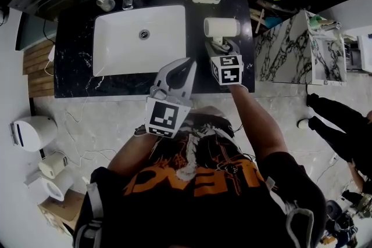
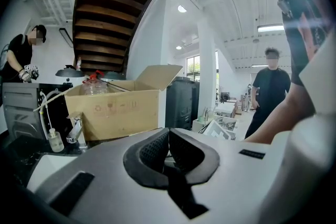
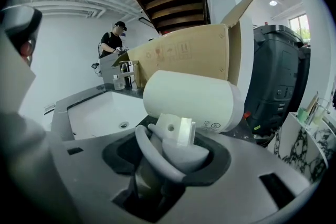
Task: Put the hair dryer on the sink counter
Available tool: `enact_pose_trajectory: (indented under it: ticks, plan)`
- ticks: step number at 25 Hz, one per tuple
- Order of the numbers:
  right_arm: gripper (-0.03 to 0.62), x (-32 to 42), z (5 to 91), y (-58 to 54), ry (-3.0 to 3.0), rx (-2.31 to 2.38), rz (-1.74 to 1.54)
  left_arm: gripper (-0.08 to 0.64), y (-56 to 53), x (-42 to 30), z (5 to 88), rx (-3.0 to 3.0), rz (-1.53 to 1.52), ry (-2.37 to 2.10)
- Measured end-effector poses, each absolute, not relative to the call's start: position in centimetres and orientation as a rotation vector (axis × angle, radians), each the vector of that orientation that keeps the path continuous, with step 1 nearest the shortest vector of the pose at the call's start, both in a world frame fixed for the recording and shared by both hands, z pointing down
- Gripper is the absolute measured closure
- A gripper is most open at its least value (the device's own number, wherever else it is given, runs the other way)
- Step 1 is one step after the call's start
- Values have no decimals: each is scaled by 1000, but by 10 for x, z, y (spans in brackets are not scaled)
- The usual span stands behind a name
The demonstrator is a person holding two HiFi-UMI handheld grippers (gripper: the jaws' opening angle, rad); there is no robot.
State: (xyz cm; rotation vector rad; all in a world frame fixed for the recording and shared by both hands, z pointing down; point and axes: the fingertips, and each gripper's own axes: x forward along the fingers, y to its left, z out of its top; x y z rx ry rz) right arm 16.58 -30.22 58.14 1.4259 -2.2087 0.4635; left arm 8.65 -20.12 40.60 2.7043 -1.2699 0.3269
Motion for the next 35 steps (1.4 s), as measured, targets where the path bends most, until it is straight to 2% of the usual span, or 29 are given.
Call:
enact_pose_trajectory:
  ticks: [12, 27, 28, 29, 30, 35]
  plan:
    - [362, 167, 627, -309, -2047, 1370, 551, 538, -200, 78, 402, 2695, 322, -1291]
    - [341, 162, 638, -306, -2006, 1304, 567, 538, -190, 64, 398, 2683, 287, -1313]
    - [301, 159, 638, -303, -2021, 1279, 573, 538, -189, 64, 398, 2685, 287, -1310]
    - [199, 155, 637, -300, -2041, 1245, 576, 538, -188, 64, 397, 2688, 287, -1308]
    - [163, 151, 636, -298, -2061, 1218, 569, 538, -187, 64, 398, 2689, 289, -1306]
    - [137, 149, 616, -293, -2110, 1244, 485, 538, -184, 63, 399, 2687, 294, -1306]
